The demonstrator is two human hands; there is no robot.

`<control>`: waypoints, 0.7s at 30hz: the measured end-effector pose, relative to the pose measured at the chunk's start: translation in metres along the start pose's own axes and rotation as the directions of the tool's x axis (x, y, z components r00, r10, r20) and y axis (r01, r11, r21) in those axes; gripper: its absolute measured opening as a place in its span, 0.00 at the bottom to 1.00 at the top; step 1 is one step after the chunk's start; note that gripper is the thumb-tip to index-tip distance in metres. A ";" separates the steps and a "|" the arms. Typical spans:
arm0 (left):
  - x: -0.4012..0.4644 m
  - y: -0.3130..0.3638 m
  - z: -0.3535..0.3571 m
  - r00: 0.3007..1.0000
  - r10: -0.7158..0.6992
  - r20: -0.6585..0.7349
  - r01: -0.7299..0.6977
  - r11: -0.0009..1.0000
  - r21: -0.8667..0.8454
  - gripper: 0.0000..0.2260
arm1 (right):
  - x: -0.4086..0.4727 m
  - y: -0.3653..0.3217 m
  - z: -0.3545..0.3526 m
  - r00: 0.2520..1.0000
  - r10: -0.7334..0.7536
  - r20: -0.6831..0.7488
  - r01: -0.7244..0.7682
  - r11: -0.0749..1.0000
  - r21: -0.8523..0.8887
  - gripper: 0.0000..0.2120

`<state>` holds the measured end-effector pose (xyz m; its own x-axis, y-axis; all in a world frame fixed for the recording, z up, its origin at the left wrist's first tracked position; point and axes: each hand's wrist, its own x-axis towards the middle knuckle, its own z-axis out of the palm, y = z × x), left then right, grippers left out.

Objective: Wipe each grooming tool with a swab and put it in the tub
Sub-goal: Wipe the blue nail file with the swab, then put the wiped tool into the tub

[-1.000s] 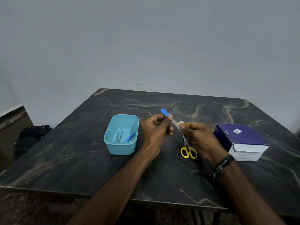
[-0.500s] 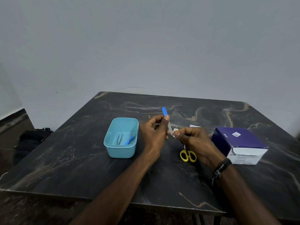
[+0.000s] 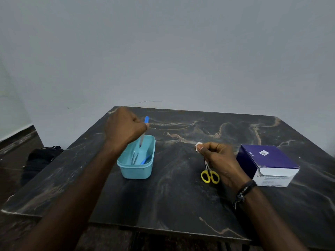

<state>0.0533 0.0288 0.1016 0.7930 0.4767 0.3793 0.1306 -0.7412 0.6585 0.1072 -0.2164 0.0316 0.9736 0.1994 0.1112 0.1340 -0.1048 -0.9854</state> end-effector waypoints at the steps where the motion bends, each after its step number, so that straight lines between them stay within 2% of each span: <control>1: 0.004 -0.006 0.000 0.999 -0.021 0.027 0.018 0.995 0.101 0.17 | 0.000 0.000 0.000 1.000 0.001 -0.004 -0.001 1.000 0.001 0.09; 3: 0.009 -0.016 0.004 0.992 -0.104 0.076 0.083 0.966 0.245 0.17 | 0.000 0.000 0.000 1.000 0.004 -0.014 -0.004 1.000 0.004 0.09; 6: 0.007 -0.023 0.017 0.971 -0.214 0.107 0.160 0.914 0.374 0.11 | 0.000 -0.001 -0.001 1.000 0.009 -0.017 -0.009 1.000 -0.002 0.09; 8: 0.004 -0.022 0.026 0.958 -0.253 0.138 0.156 0.858 0.490 0.09 | 0.000 -0.002 -0.001 1.000 0.016 -0.019 -0.016 1.000 0.003 0.10; 11: -0.001 -0.017 0.034 0.946 -0.263 0.190 0.093 0.779 0.620 0.12 | 0.001 -0.001 -0.003 0.999 0.032 -0.022 -0.032 0.999 0.018 0.10; 17: 0.001 -0.021 0.042 0.930 -0.272 0.246 0.030 0.724 0.690 0.16 | 0.001 0.000 -0.003 0.998 0.044 -0.055 -0.042 0.998 0.047 0.10; 21: 0.003 -0.021 0.040 0.926 -0.268 0.265 0.014 0.727 0.686 0.15 | 0.002 -0.001 -0.003 0.992 0.039 -0.119 -0.029 0.995 0.091 0.09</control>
<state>0.0766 0.0270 0.0627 0.8573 0.5148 0.0028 0.5143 -0.8568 0.0378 0.1099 -0.2190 0.0329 0.9932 0.0781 0.0869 0.0888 -0.0218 -0.9958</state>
